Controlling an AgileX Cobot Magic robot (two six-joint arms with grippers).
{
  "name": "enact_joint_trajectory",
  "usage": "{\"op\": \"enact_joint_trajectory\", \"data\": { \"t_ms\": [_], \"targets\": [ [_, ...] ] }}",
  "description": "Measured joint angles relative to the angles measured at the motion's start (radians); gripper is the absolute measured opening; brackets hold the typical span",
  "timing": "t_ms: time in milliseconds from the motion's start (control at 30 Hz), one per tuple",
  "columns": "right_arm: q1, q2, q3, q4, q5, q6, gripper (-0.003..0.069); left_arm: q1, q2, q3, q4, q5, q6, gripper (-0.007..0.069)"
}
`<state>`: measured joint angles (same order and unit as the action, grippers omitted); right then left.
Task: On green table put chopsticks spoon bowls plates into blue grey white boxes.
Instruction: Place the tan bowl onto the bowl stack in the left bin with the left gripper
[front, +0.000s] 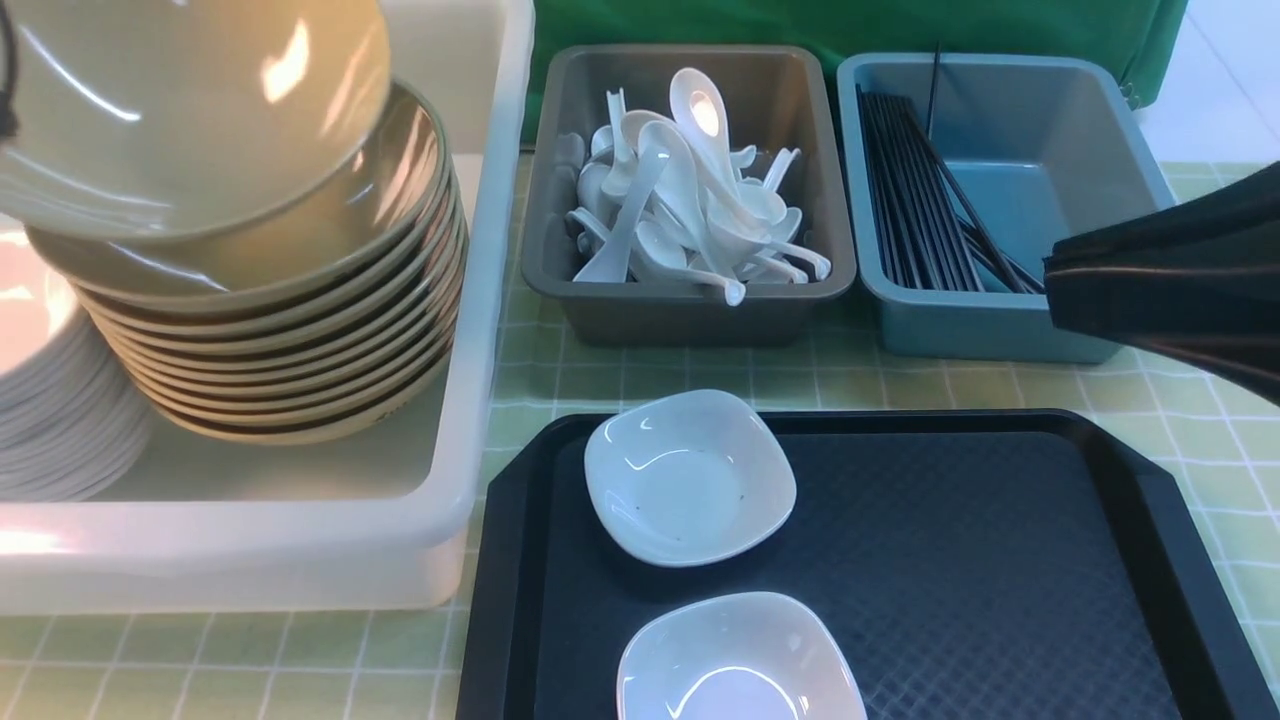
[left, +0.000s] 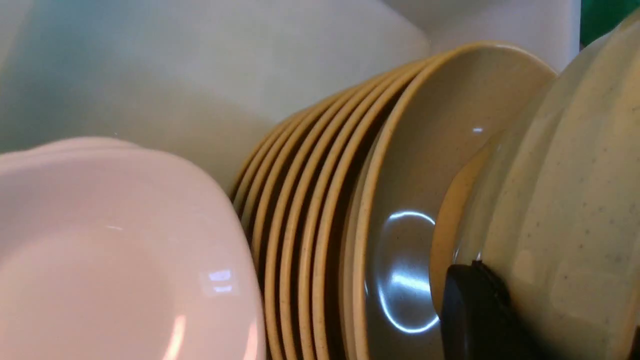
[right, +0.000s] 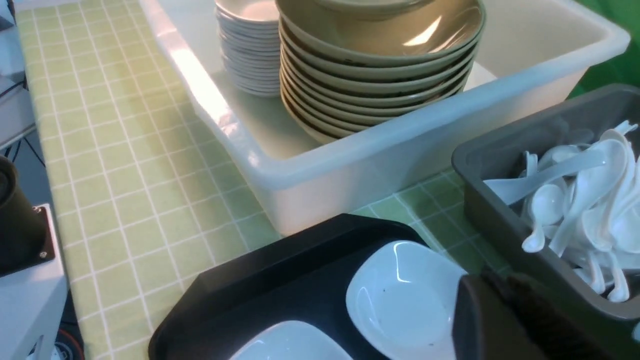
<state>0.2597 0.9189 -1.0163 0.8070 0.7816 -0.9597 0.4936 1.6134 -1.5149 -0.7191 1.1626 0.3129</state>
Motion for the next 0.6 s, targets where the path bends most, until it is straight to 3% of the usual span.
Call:
{"op": "enact_joint_trajectory", "data": {
  "t_ms": [133,267,500,600],
  "targets": [
    [0.0,0.0,0.0,0.0,0.016,0.0,0.0056,-0.043,0.016,0.006,0.054,-0.013,-0.067,0.0024],
    [0.0,0.0,0.0,0.0,0.021,0.007,0.0057,-0.092,0.018,0.006,0.177,-0.044,-0.174,0.01],
    [0.0,0.0,0.0,0.0,0.025,0.008,0.0061,-0.183,0.018,0.004,0.284,-0.065,-0.229,0.0349],
    [0.0,0.0,0.0,0.0,0.037,0.008,0.0063,-0.214,0.018,-0.03,0.34,-0.047,-0.231,0.051]
  ]
}}
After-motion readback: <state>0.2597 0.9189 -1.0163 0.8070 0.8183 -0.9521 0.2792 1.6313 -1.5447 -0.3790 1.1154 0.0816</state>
